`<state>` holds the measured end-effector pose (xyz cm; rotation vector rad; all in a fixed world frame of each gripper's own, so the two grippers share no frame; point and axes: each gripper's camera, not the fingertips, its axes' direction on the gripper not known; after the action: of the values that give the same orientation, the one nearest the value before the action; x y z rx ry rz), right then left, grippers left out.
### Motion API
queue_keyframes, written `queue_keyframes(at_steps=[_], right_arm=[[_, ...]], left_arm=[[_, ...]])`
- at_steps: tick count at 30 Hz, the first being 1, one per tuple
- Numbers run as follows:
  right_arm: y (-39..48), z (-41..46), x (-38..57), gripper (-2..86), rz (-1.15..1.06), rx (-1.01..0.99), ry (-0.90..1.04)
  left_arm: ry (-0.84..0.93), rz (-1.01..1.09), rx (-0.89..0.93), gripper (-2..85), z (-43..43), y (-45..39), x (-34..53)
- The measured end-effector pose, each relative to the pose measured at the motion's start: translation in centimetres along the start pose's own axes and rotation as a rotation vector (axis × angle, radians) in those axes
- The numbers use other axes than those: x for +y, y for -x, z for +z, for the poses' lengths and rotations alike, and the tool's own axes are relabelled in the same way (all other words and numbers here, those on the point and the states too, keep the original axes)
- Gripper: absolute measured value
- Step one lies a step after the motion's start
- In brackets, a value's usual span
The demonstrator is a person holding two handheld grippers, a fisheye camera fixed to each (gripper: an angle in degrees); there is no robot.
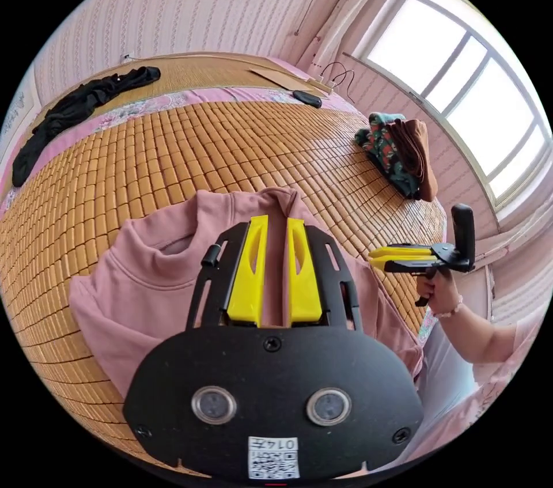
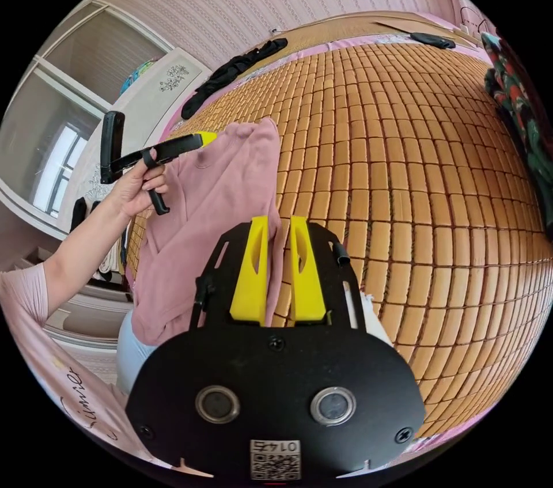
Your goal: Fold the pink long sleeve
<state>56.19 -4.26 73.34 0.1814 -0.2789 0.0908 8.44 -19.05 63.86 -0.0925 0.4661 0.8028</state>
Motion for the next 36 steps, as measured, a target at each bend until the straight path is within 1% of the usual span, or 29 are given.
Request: queue_keyframes(at_steps=[2,3,5,6,7,9,11,13,14,15,16,17,19,21,23,24,26,28,31,33,36], right_arm=[[0.0,-0.6,-1.2,6.5,-0.036,-0.038,-0.026],[0.1,-0.6,-2.3,7.0,-0.074,-0.107,-0.034],[0.3,-0.5,-4.3,8.7,-0.109,-0.185,-0.046],[0.5,-0.3,-5.6,10.8,-0.126,-0.176,-0.06],[0.6,-0.1,-6.4,12.2,-0.13,-0.147,-0.065],[1.1,1.4,-9.0,15.9,-0.134,-0.022,-0.043],[1.3,2.9,-10.8,15.9,-0.137,-0.016,0.02],[1.4,4.5,-12.2,14.2,-0.118,-0.001,0.085],[1.3,5.5,-12.8,11.7,-0.094,0.027,0.134],[1.1,6.5,-13.4,8.8,-0.071,0.023,0.205],[1.0,6.9,-13.6,7.0,-0.066,0.004,0.239],[1.0,7.0,-13.8,4.8,-0.079,-0.045,0.263],[1.0,5.8,-14.0,3.5,-0.079,-0.051,0.228],[0.8,2.8,-14.4,2.6,-0.086,-0.052,0.142],[0.4,-0.1,-15.0,2.3,-0.071,-0.07,0.059],[0.1,-2.1,-15.3,2.2,-0.051,-0.102,0.0],[0.1,-4.9,-15.3,2.1,-0.05,-0.151,-0.072],[0.8,-7.3,-14.4,2.1,-0.101,-0.163,-0.117],[2.3,-10.6,-10.6,2.2,-0.204,-0.203,-0.15],[3.5,-12.4,-6.4,2.4,-0.288,-0.243,-0.136],[5.1,-13.4,-0.1,2.6,-0.354,-0.258,-0.09]], left_arm=[[-0.057,0.004,-0.162,7.0,-5.1,1.9,2.9],[-0.072,-0.003,-0.221,7.2,-6.2,2.6,3.8],[-0.095,-0.071,-0.458,7.6,-10.0,5.9,7.3],[-0.091,-0.104,-0.486,7.9,-10.7,6.8,8.1],[-0.081,-0.155,-0.484,8.3,-11.8,8.6,9.4],[-0.084,-0.197,-0.426,10.5,-12.6,10.4,10.8],[-0.141,-0.206,-0.402,11.8,-12.5,11.3,12.0],[-0.099,-0.243,-0.386,12.6,-11.2,12.1,12.0],[-0.056,-0.273,-0.372,12.3,-10.0,12.8,12.0],[-0.037,-0.287,-0.365,10.9,-9.4,13.1,12.0],[0.033,-0.317,-0.341,8.2,-8.2,13.9,12.0],[0.084,-0.313,-0.265,5.4,-7.5,14.3,11.7],[0.083,-0.332,-0.244,3.1,-8.4,14.5,11.1],[0.045,-0.297,-0.241,2.0,-10.1,14.1,10.4],[-0.079,-0.281,-0.192,1.3,-13.6,13.6,9.4],[-0.112,-0.285,-0.177,1.2,-14.6,13.5,9.1],[-0.236,-0.265,-0.109,1.0,-18.5,12.5,8.6],[-0.281,-0.214,-0.068,0.8,-20.9,11.4,9.0],[-0.282,-0.132,-0.011,0.6,-24.2,9.3,11.8],[-0.267,-0.083,0.014,0.5,-25.9,7.7,14.9],[-0.21,-0.049,0.046,0.4,-27.6,4.7,21.2]])
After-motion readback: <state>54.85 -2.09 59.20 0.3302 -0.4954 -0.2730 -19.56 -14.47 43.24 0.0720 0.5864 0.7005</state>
